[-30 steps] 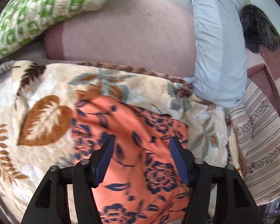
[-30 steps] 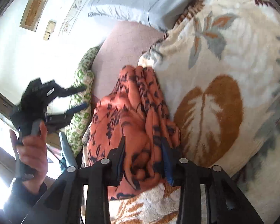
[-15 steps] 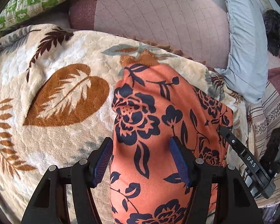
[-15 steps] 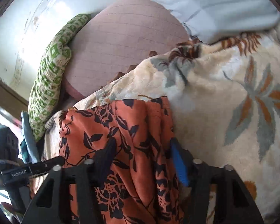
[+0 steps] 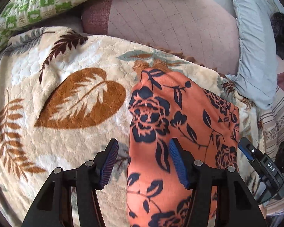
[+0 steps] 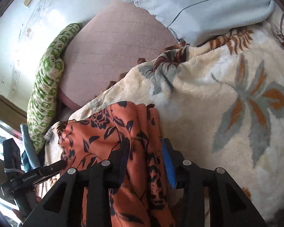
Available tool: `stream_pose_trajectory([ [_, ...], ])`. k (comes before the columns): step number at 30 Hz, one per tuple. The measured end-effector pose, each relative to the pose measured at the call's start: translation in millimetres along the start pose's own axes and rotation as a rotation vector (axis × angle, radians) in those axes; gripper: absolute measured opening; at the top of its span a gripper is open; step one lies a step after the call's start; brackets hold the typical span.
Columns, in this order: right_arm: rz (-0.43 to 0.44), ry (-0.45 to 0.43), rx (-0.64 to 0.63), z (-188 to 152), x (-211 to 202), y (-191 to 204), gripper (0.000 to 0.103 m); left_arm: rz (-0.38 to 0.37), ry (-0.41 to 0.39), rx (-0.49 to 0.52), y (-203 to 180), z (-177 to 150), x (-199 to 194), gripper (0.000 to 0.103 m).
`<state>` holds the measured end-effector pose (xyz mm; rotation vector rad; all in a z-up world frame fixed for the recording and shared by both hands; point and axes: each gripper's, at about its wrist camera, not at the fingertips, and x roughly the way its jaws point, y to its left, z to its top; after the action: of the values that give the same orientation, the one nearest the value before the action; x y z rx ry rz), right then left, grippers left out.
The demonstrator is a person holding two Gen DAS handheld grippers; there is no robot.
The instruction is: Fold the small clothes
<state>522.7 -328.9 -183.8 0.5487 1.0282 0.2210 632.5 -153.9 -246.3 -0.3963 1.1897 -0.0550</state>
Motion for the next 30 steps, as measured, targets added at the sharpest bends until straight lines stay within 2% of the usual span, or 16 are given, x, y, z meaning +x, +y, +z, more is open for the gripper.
stream_pose_trajectory([
  [2, 0.060, 0.018, -0.013, -12.9, -16.0, -3.4, 0.043, -0.099, 0.023, -0.046, 11.8, -21.2, -7.8, 0.057],
  [4, 0.107, 0.058, -0.005, -29.1, -22.7, -5.5, 0.056, -0.172, 0.061, -0.093, 21.1, -44.1, -7.0, 0.058],
  [6, 0.102, 0.101, -0.016, -47.1, -18.4, -6.6, 0.060, -0.177, 0.078, -0.116, 26.3, -64.9, 0.5, 0.058],
  [7, 0.054, 0.126, -0.040, -55.6, -12.1, -3.1, 0.054, -0.157, 0.073, -0.119, 26.3, -72.8, 2.0, 0.059],
  [9, 0.001, 0.142, -0.111, -68.8, -10.1, 7.2, 0.034, -0.116, 0.054, -0.092, 24.6, -81.7, 0.9, 0.060],
  [11, 0.007, 0.058, -0.143, -76.4, -27.0, 12.8, 0.030, -0.058, 0.024, -0.051, 19.7, -86.0, 1.5, 0.065],
  [12, -0.025, 0.048, -0.148, -80.4, -27.0, 8.7, 0.030, -0.039, 0.034, -0.044, 18.2, -89.3, 3.4, 0.069],
  [13, -0.091, 0.095, -0.156, -84.3, -17.2, 2.8, 0.039, -0.021, 0.047, -0.048, 17.4, -93.1, 5.0, 0.069],
  [14, -0.109, 0.138, -0.146, -87.8, -9.7, -5.3, 0.046, -0.013, 0.049, -0.051, 15.9, -95.0, 3.4, 0.069],
  [16, -0.084, 0.132, -0.064, -87.1, -17.6, -17.4, 0.064, 0.011, 0.025, -0.030, 11.1, -97.7, -3.7, 0.070],
  [18, -0.082, 0.150, -0.018, -86.7, -27.6, -20.5, 0.064, 0.060, 0.010, 0.001, 5.4, -101.1, -8.6, 0.072],
  [20, -0.111, 0.130, -0.046, -91.0, -42.2, -18.8, 0.066, 0.080, 0.005, 0.011, 1.7, -105.2, -12.6, 0.072],
  [22, -0.183, 0.125, -0.092, -99.2, -50.8, -19.1, 0.083, 0.088, -0.005, 0.009, -1.0, -108.2, -18.1, 0.072],
  [24, -0.228, 0.152, -0.128, -108.1, -51.2, -22.6, 0.084, 0.090, -0.004, 0.003, -1.6, -111.7, -19.1, 0.073],
  [28, -0.204, 0.180, -0.072, -121.6, -50.1, -36.8, 0.089, 0.097, 0.018, -0.006, 1.8, -117.1, -17.4, 0.076],
  [30, -0.210, 0.161, -0.073, -124.9, -47.8, -35.6, 0.091, 0.096, 0.024, -0.007, 2.3, -119.5, -17.4, 0.078],
])
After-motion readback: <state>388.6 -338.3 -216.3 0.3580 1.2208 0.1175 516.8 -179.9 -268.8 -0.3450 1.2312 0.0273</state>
